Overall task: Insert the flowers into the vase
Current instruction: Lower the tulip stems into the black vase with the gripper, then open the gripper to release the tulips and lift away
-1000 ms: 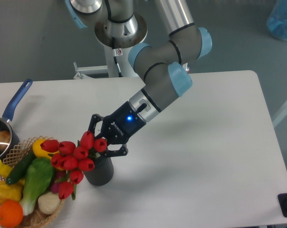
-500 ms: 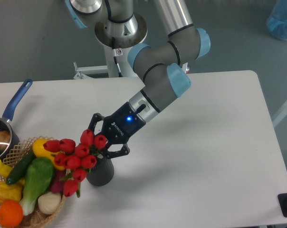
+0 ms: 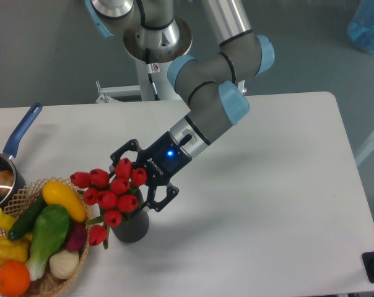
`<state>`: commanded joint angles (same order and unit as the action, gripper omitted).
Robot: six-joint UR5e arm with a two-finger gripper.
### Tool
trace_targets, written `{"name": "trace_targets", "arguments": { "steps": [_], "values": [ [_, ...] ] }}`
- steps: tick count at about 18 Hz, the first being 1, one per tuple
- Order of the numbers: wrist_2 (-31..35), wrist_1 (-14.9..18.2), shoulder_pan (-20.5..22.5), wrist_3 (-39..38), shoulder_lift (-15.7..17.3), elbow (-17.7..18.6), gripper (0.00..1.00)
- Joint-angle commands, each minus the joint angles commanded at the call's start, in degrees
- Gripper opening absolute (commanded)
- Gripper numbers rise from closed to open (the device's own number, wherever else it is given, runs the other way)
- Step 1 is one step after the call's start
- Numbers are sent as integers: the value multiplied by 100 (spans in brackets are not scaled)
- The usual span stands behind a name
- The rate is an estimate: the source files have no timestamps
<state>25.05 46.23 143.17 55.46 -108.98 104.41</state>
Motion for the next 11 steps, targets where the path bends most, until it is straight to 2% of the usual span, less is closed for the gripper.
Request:
{"name": "trace_targets", "arguments": {
  "steps": [8, 11],
  "values": [
    [52, 0, 263, 0, 263, 18, 100],
    [472, 0, 387, 0, 491, 18, 100]
  ]
}}
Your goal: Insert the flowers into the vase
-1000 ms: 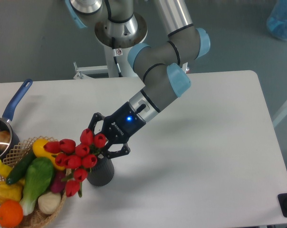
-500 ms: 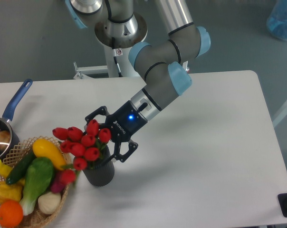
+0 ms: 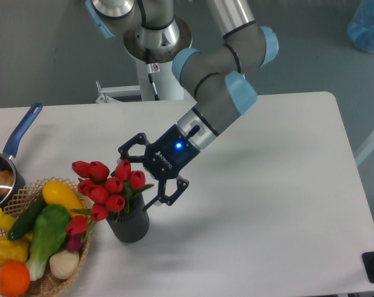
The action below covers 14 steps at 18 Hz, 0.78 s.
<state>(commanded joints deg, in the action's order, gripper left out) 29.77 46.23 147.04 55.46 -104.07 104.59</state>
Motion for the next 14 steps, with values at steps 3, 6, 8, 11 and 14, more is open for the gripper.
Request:
{"name": "trace_targets", "arguments": {
  "steps": [3, 6, 8, 11, 14],
  "values": [
    [1044, 9, 35, 0, 299, 0, 100],
    [2083, 17, 62, 105, 563, 0, 100],
    [2234, 26, 167, 359, 642, 9, 100],
    [2550, 9, 342, 500, 748, -26, 100],
    [2770, 9, 518, 641, 757, -79, 100]
  ]
}}
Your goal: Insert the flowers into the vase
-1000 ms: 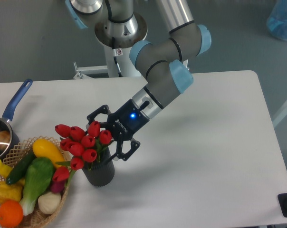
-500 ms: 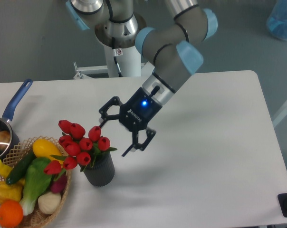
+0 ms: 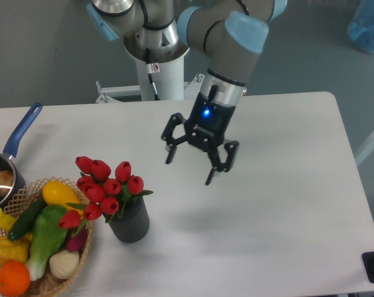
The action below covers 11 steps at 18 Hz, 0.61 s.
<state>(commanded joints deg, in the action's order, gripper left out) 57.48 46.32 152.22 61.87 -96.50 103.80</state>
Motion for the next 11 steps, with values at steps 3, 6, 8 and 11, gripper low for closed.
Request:
{"name": "trace_targets", "arguments": {
  "steps": [3, 6, 8, 11],
  "values": [
    [79, 9, 133, 210, 17, -9, 100],
    [596, 18, 194, 1122, 9, -105, 100],
    [1088, 18, 194, 1318, 0, -132, 100],
    [1458, 26, 256, 1634, -17, -123, 100]
  ]
}}
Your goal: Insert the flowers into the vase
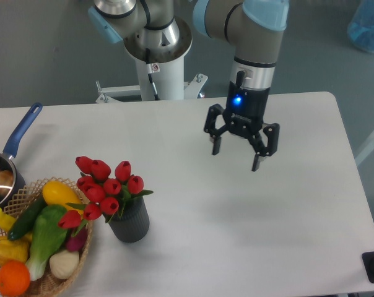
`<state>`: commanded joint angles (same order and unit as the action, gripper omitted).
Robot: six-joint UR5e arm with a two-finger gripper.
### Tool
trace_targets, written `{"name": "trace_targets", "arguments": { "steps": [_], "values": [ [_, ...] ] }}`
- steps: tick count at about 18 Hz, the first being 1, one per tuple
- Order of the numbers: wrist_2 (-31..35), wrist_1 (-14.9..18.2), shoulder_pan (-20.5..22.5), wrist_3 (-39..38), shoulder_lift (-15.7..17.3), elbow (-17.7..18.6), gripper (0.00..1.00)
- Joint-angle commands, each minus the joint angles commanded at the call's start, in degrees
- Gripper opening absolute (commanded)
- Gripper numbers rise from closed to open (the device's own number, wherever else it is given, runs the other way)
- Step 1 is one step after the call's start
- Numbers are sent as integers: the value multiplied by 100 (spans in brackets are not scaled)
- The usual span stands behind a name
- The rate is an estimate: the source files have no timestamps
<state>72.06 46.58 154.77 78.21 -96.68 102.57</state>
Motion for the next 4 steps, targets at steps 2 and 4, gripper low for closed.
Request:
{"name": "trace_targets", "arguments": {
  "steps": [2, 4],
  "values": [
    [141, 9, 132, 176, -18, 96, 100],
    [151, 53, 228, 264, -35, 106, 100]
  ]
}}
